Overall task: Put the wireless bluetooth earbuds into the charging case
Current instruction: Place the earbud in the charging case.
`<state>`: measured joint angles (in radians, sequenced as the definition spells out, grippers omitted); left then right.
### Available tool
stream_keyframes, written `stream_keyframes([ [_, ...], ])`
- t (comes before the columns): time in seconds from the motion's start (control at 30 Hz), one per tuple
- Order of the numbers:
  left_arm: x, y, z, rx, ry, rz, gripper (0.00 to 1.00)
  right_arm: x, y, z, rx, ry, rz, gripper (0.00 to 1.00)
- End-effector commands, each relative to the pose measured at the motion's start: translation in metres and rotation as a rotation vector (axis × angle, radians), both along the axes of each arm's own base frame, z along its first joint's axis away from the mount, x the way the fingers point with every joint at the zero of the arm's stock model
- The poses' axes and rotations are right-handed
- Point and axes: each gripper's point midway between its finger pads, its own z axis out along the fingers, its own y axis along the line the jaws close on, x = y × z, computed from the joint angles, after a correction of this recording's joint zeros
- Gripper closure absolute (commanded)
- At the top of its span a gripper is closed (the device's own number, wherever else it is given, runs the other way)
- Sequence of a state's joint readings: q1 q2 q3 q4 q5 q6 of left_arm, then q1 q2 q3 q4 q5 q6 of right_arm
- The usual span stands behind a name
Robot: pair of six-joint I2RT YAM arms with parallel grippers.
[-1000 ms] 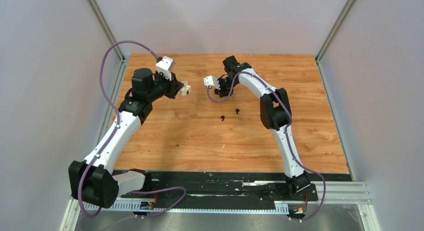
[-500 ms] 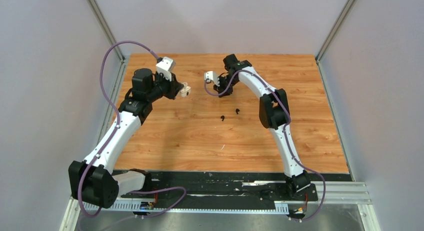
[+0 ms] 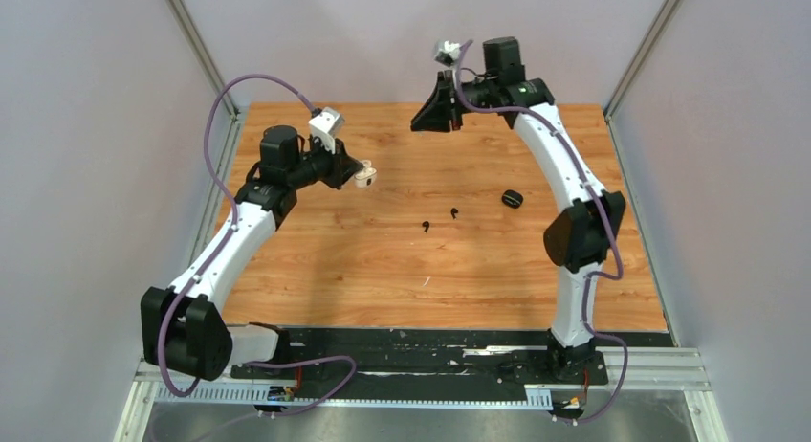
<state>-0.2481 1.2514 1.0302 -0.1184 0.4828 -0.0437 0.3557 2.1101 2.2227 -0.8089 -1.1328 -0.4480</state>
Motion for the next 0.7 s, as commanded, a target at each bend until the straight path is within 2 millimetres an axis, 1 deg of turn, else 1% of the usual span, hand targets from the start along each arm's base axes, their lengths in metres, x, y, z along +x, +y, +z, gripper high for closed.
stream_keyframes([
  [0.0, 0.003, -0.029, 0.044, -0.095, -0.103, -0.174, 1.0, -0.074, -0.002, 0.106, 0.242, 0.038, 0.242, 1.0],
  [0.03, 0.0, -0.037, 0.05, -0.122, -0.096, -0.228, 1.0, -0.079, -0.002, 0.115, 0.263, 0.016, 0.253, 1.0],
  [0.07, 0.001, -0.042, 0.063, -0.141, -0.12, -0.254, 1.0, -0.084, -0.002, 0.121, 0.282, 0.013, 0.251, 1.0],
  [0.1, 0.0, -0.049, 0.066, -0.172, -0.102, -0.296, 1.0, -0.088, -0.001, 0.126, 0.309, -0.033, 0.257, 1.0],
  [0.13, 0.001, -0.053, 0.078, -0.188, -0.117, -0.318, 1.0, -0.092, 0.001, 0.131, 0.336, -0.084, 0.264, 1.0],
  [0.17, -0.001, -0.06, 0.08, -0.208, -0.103, -0.353, 1.0, -0.096, 0.003, 0.136, 0.361, -0.138, 0.276, 1.0],
  [0.2, -0.001, -0.063, 0.09, -0.216, -0.12, -0.369, 1.0, -0.098, 0.007, 0.137, 0.369, -0.134, 0.28, 1.0],
  [0.23, -0.004, -0.068, 0.096, -0.224, -0.128, -0.393, 1.0, -0.1, 0.01, 0.139, 0.372, -0.127, 0.288, 1.0],
  [0.27, -0.006, -0.07, 0.106, -0.228, -0.149, -0.411, 1.0, -0.102, 0.014, 0.14, 0.376, -0.126, 0.299, 1.0],
  [0.4, -0.02, -0.079, 0.13, -0.252, -0.174, -0.46, 1.0, -0.108, 0.024, 0.134, 0.394, -0.161, 0.325, 1.0],
  [0.53, -0.033, -0.083, 0.141, -0.273, -0.171, -0.506, 1.0, -0.114, 0.03, 0.134, 0.398, -0.163, 0.349, 1.0],
  [0.67, -0.039, -0.085, 0.141, -0.274, -0.166, -0.518, 1.0, -0.12, 0.036, 0.136, 0.404, -0.163, 0.369, 1.0],
])
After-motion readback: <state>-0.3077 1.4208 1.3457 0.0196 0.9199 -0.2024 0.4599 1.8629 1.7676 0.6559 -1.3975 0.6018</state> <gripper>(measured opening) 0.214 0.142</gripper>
